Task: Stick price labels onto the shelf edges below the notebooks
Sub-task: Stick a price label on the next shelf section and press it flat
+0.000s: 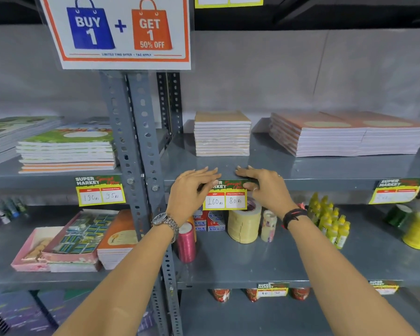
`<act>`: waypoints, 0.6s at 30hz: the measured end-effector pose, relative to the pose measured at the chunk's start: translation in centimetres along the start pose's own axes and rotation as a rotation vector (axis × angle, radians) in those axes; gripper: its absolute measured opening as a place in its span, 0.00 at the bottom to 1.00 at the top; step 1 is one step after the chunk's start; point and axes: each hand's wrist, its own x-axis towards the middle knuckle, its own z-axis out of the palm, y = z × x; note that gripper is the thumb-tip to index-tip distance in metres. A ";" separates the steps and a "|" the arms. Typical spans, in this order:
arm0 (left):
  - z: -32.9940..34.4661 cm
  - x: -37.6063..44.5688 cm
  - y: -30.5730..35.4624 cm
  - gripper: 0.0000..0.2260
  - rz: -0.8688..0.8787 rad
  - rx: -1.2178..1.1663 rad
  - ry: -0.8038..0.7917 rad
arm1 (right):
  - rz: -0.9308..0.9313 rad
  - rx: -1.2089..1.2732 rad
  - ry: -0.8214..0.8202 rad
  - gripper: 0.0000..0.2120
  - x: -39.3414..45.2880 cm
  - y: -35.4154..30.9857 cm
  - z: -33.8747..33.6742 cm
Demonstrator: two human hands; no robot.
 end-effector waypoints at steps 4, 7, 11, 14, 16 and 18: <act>-0.9 -0.3 -0.2 0.15 -0.010 -0.105 -0.038 | -0.024 -0.032 -0.111 0.29 -0.5 0.2 -0.4; -1.3 -0.4 0.0 0.23 -0.029 -0.071 -0.060 | -0.030 -0.024 0.042 0.30 -0.9 -0.3 0.8; -1.0 -0.6 -0.1 0.23 -0.033 -0.012 -0.035 | -0.047 -0.024 0.183 0.24 -1.0 0.2 1.8; -1.2 -0.5 -0.1 0.22 -0.024 0.007 -0.055 | -0.067 -0.027 0.188 0.23 -0.7 0.5 1.9; -1.4 -0.3 0.1 0.22 -0.049 0.000 -0.065 | -0.082 -0.013 0.178 0.23 -0.5 0.7 1.8; -1.6 0.0 0.0 0.20 -0.091 -0.026 -0.091 | -0.096 0.012 0.143 0.22 -0.6 0.8 1.5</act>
